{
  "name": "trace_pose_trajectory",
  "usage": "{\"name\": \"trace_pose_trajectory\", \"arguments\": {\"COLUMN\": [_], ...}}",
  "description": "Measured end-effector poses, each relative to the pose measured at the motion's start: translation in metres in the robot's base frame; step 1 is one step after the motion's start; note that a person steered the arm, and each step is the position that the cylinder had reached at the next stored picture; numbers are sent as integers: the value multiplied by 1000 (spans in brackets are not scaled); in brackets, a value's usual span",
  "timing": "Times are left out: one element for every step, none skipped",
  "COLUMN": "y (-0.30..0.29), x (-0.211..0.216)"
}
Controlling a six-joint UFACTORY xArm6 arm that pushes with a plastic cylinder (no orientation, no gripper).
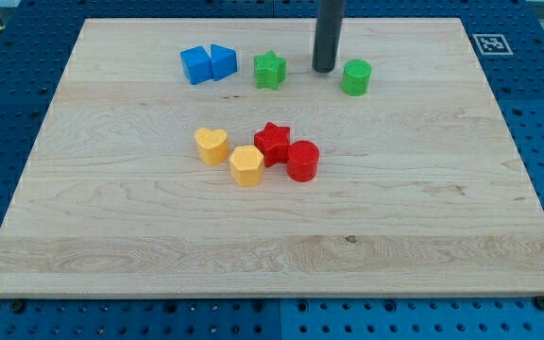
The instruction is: Push the green circle below the blue triangle
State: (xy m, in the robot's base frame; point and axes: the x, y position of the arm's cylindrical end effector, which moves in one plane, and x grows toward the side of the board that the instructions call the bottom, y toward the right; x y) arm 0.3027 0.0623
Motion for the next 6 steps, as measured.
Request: {"name": "trace_pose_trajectory", "arguments": {"y": [20, 67, 89, 49, 12, 28], "x": [-11, -5, 15, 23, 23, 23]}}
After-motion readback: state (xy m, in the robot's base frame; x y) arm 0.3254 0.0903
